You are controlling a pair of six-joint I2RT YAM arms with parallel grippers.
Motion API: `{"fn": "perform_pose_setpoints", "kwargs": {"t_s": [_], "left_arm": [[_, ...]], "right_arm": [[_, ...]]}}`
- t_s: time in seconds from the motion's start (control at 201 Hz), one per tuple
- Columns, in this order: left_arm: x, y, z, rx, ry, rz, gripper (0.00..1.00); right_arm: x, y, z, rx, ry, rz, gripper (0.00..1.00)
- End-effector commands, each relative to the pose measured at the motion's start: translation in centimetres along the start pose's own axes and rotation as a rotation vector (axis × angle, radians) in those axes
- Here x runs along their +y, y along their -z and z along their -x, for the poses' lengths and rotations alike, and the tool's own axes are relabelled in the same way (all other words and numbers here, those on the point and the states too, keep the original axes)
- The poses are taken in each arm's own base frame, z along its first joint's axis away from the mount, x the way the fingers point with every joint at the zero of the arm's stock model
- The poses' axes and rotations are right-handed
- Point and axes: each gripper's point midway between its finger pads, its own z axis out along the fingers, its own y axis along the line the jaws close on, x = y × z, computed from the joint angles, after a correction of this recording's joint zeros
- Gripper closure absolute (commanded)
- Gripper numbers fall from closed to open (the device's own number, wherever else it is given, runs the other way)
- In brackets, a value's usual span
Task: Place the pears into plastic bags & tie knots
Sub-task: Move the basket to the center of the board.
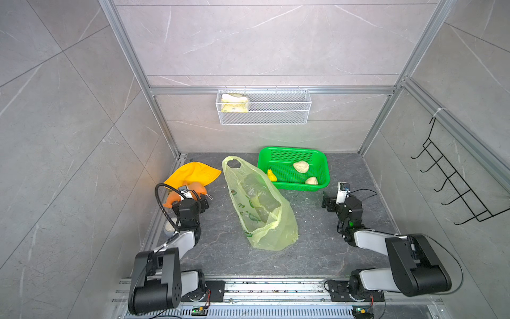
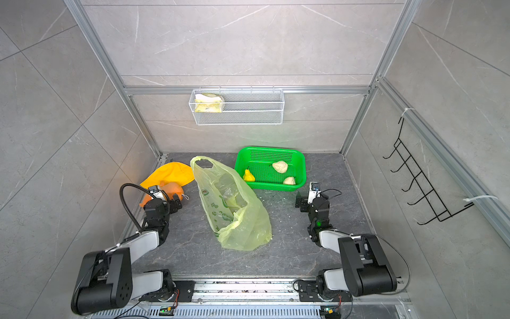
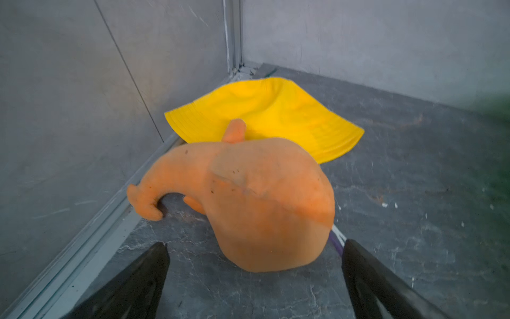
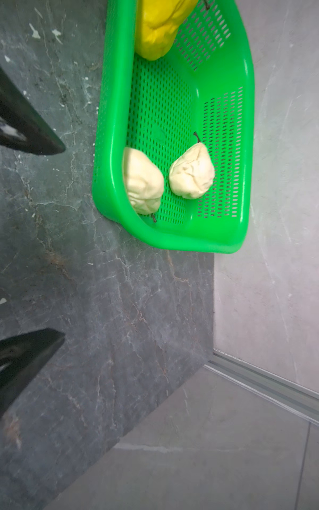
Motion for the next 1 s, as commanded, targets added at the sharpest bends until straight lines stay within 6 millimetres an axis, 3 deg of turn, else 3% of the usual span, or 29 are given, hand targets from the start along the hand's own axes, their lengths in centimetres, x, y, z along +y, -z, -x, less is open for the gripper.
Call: {"fn": "perform_pose_setpoints", "kwargs": {"t_s": [0.0, 0.139, 0.284, 0.503, 0.702, 0.841, 0.995], "left_arm": [[1.1, 1.8, 2.5, 0.040, 0.113, 0.068, 0.00], [-0.1, 4.1, 4.2, 0.083, 0.180, -0.007, 0.00], [-2.0, 7.0, 6.5, 0.141, 0.210, -0.113, 0.00], [-5.9, 13.1, 6.1, 0.333, 0.259, -0.297, 0.00], [-11.9, 17.0, 5.3, 0.426, 0.272, -0.488, 0.00], [-15.4, 17.4, 3.4, 0.472, 0.151, -0.504, 0.00], [-16.0, 15.0, -0.2, 0.558, 0.112, -0.378, 0.00]], "right_arm": [[0.8, 0.1, 1.1, 0.070, -0.015, 0.052, 0.00], [1.1, -0.4, 2.1, 0.305, -0.186, 0.029, 0.01], [-0.2, -0.2, 3.6, 0.446, -0.395, -0.096, 0.00], [5.7, 0.6, 8.2, 0.433, -0.497, 0.259, 0.01], [8.0, 0.4, 9.6, 0.500, -0.337, 0.229, 0.02], [8.5, -1.2, 10.2, 0.518, -0.261, 0.159, 0.01], [8.4, -3.7, 10.8, 0.537, -0.251, 0.100, 0.00]]}}
